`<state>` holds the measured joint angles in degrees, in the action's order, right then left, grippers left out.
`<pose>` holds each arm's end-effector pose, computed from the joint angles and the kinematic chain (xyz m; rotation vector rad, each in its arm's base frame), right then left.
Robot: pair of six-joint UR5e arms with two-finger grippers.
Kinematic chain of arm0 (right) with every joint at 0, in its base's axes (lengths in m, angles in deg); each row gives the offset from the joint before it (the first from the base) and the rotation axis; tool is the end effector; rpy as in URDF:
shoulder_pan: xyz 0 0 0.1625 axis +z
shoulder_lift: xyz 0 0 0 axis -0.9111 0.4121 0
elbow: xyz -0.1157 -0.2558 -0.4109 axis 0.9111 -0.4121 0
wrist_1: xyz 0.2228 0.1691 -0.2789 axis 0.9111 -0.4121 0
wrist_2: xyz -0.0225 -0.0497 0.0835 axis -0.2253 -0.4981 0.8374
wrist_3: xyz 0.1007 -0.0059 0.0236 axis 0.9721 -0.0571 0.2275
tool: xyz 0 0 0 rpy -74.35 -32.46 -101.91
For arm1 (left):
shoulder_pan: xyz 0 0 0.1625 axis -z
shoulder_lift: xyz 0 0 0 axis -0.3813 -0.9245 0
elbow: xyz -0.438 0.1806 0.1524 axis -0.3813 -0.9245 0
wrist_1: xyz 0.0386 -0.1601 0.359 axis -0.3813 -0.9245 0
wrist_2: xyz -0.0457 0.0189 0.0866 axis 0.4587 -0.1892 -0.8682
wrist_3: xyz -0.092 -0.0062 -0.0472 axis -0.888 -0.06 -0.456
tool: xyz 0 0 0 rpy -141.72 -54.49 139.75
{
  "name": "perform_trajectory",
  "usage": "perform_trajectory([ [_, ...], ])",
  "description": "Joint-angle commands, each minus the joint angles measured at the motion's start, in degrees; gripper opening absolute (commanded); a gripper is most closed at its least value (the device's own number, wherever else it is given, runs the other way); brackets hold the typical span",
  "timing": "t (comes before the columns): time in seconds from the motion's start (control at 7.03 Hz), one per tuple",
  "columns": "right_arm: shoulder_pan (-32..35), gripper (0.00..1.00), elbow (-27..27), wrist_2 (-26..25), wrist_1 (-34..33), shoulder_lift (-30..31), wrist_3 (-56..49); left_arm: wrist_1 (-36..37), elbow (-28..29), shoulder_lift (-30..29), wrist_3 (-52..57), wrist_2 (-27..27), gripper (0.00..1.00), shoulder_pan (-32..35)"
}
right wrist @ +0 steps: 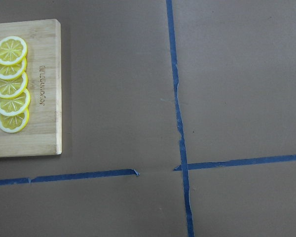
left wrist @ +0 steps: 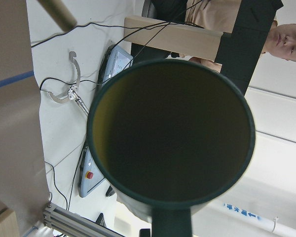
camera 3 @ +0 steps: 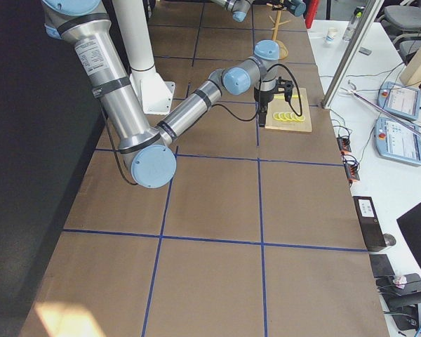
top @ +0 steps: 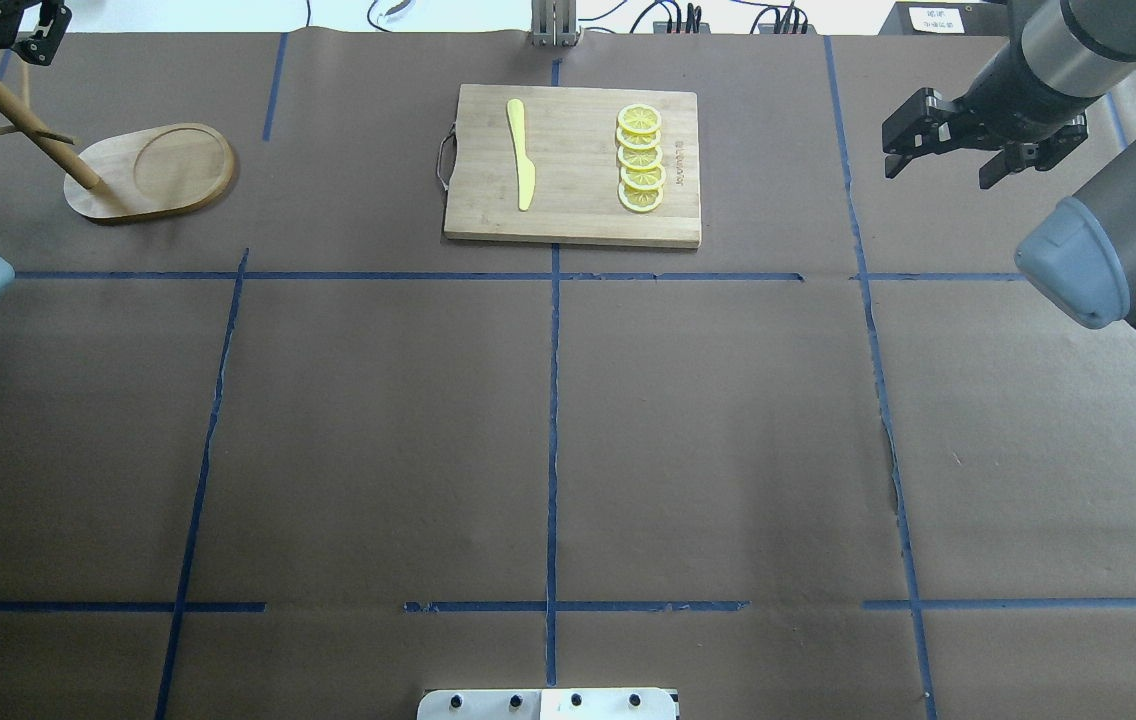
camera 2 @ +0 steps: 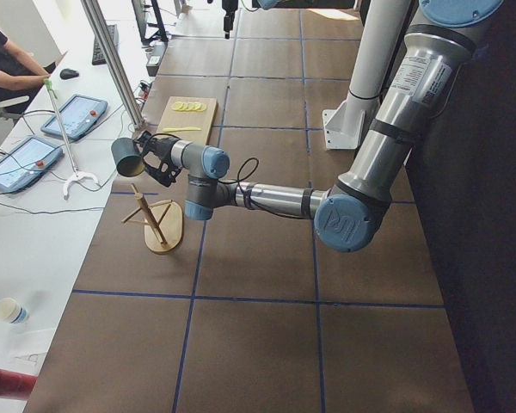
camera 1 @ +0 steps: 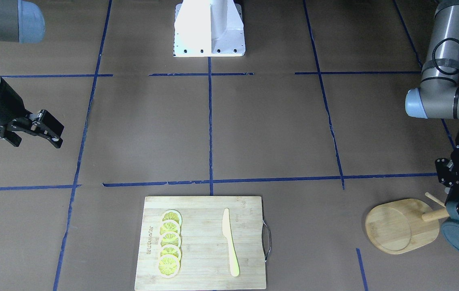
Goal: Hang cup on storage rack
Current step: 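Maneuver the mug handle onto a rack peg with the left gripper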
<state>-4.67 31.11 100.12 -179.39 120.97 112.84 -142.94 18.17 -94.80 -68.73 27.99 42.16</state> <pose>-0.2340 -0.5751 0.3831 0.0774 -0.8169 0.1451 0.1656 -0.6386 0.4949 0.0517 1.9910 -1.4260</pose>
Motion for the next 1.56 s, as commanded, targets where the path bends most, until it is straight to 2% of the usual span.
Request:
perform_trajectory([
  [0.0,0.0,1.0,0.0,0.0,0.0,0.0,0.0,-0.4,1.8,-2.6,0.0,-0.3,0.0,-0.1],
  [0.28,0.0,1.0,-0.1,0.0,0.0,0.1,0.0,-0.4,3.8,-3.5,0.0,-0.3,0.0,-0.1],
  [0.57,0.0,1.0,-0.1,0.0,0.0,0.0,0.0,-0.4,8.2,-5.9,0.0,-0.3,0.0,0.0],
  [1.42,0.0,1.0,0.3,0.0,0.0,0.1,0.1,-1.4,8.8,-4.8,-0.1,0.3,0.0,0.5],
])
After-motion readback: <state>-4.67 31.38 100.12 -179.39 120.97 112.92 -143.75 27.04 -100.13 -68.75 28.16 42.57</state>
